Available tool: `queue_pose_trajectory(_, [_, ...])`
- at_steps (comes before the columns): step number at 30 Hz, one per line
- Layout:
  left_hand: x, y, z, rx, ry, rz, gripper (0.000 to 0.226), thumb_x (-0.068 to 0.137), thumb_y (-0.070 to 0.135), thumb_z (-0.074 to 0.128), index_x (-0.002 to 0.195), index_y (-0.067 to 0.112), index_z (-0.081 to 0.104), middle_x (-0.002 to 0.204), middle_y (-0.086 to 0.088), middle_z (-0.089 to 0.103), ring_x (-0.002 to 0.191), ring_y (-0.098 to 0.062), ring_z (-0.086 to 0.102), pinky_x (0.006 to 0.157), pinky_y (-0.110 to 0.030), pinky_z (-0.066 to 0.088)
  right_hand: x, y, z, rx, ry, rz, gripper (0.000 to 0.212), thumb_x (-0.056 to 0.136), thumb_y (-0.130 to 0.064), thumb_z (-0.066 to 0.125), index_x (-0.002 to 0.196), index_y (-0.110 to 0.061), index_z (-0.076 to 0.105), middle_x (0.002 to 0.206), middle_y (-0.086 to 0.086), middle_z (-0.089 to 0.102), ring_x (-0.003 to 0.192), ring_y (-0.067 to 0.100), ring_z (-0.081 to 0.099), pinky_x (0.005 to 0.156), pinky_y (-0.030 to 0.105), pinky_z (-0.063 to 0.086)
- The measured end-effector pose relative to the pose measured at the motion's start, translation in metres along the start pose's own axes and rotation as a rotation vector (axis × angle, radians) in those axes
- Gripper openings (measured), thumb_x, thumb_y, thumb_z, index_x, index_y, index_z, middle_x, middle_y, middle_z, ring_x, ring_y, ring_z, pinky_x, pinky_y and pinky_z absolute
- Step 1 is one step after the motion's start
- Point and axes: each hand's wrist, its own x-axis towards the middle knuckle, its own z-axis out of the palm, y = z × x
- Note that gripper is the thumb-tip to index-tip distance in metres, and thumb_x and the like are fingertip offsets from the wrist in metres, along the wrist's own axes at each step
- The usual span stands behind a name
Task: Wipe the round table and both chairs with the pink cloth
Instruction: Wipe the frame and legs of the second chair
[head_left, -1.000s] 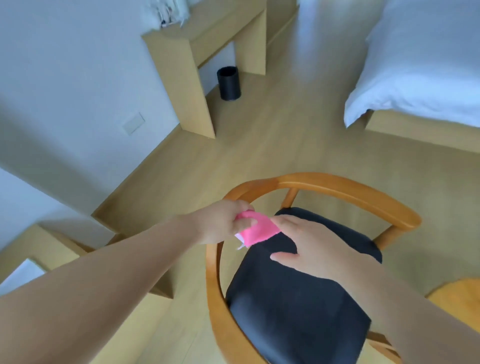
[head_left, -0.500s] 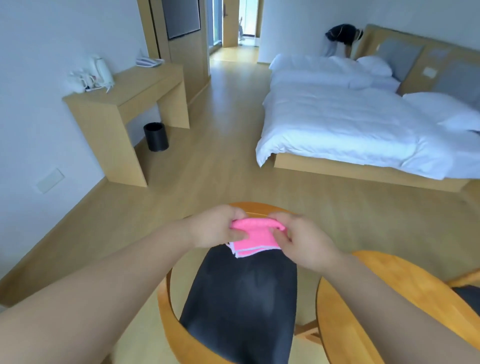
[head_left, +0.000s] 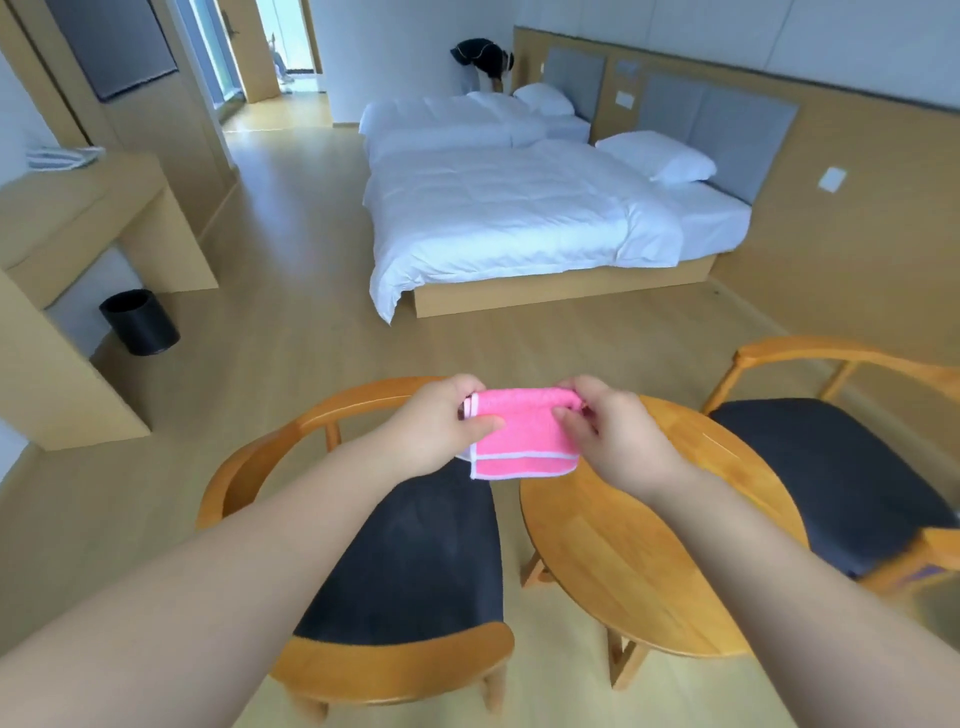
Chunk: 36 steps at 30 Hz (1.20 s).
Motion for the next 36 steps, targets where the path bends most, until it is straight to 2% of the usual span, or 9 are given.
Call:
queue_pose_trajectory(4, [-0.005,0.021,0.015,-0.076,-0.026,0.071,0.013,0.089,0.03,0.065,0.085,0.028,0.053,0.083,0.005,0.063,0.065,0.003,0.063,0.051,-0.011,0.045,-0.032,-0.008,-0.016,0.011,0.131,0.088,0.007,0.094,-0.013,0.055,0.101,-0.014,0.054,0.07,-0.009,0.053,0.064,0.005,0.051,0.057,0.019,0.035])
queue_pose_trajectory(8, [-0.019,0.026,0.01,-0.162,-0.071,0.131,0.009,0.091,0.026,0.062,0.091,0.027,0.053,0.091,0.003,0.064,0.072,-0.002,0.066,0.052,-0.013,0.049,-0.054,-0.03,-0.019,0.006,0.219,0.148,0.012,0.094,-0.013,0.056,0.102,-0.019,0.049,0.074,-0.008,0.053,0.064,0.005,0.05,0.056,0.013,0.036])
queue_pose_trajectory(13, [-0.049,-0.006,-0.027,-0.232,-0.075,0.168,0.009,0.091,0.025,0.062,0.091,0.027,0.053,0.092,0.003,0.067,0.074,-0.006,0.067,0.05,-0.014,0.048,-0.065,-0.083,0.023,0.123,0.469,0.261,0.029,0.087,-0.013,0.067,0.09,-0.02,0.039,0.073,-0.006,0.048,0.056,0.001,0.045,0.052,0.017,0.04])
queue_pose_trajectory(20, [-0.074,-0.065,-0.055,-0.225,-0.18,0.203,0.014,0.091,0.022,0.062,0.093,0.032,0.053,0.094,0.011,0.064,0.077,0.005,0.064,0.05,-0.006,0.043,-0.092,-0.131,0.096,0.057,0.504,0.428,0.024,0.09,-0.018,0.064,0.079,-0.015,0.042,0.074,0.002,0.057,0.062,0.017,0.052,0.053,0.028,0.045])
queue_pose_trajectory(24, [-0.086,-0.063,-0.022,-0.27,-0.265,0.228,0.028,0.09,0.021,0.063,0.093,0.037,0.041,0.1,0.017,0.058,0.083,0.02,0.057,0.055,-0.004,0.045,-0.133,-0.125,0.099,0.06,0.593,0.561,0.027,0.091,-0.019,0.063,0.074,-0.021,0.042,0.073,-0.007,0.055,0.062,0.004,0.054,0.049,0.015,0.044])
queue_pose_trajectory(26, [-0.095,-0.058,0.001,-0.289,-0.266,0.246,0.031,0.09,0.021,0.064,0.087,0.034,0.036,0.098,0.01,0.06,0.082,0.01,0.062,0.054,-0.009,0.047,-0.157,-0.117,0.096,0.073,0.643,0.622,0.03,0.09,-0.017,0.064,0.071,-0.023,0.042,0.071,-0.01,0.053,0.058,-0.003,0.05,0.05,0.013,0.042])
queue_pose_trajectory(29, [-0.113,-0.046,0.038,-0.236,-0.329,0.316,0.032,0.093,0.02,0.059,0.076,0.03,0.034,0.083,-0.01,0.061,0.069,-0.022,0.063,0.053,-0.031,0.045,-0.198,-0.1,0.096,0.079,0.727,0.69,0.028,0.087,-0.014,0.065,0.07,-0.021,0.045,0.069,-0.011,0.053,0.057,0.0,0.046,0.053,0.012,0.04])
queue_pose_trajectory(32, [-0.126,-0.036,0.079,-0.209,-0.419,0.344,0.023,0.094,0.018,0.057,0.076,0.024,0.043,0.079,-0.017,0.058,0.064,-0.029,0.052,0.054,-0.032,0.038,-0.238,-0.077,0.098,0.111,0.783,0.747,0.023,0.086,-0.012,0.065,0.072,-0.02,0.049,0.072,-0.012,0.056,0.061,-0.001,0.05,0.057,0.01,0.039])
queue_pose_trajectory(36, [-0.135,-0.036,0.141,-0.185,-0.558,0.298,0.008,0.092,0.012,0.059,0.091,0.019,0.056,0.068,-0.008,0.057,0.054,-0.009,0.048,0.053,-0.02,0.036,-0.29,-0.04,0.105,0.161,0.801,0.836,0.019,0.087,-0.01,0.062,0.075,-0.021,0.052,0.077,-0.012,0.058,0.06,0.0,0.05,0.057,0.012,0.041])
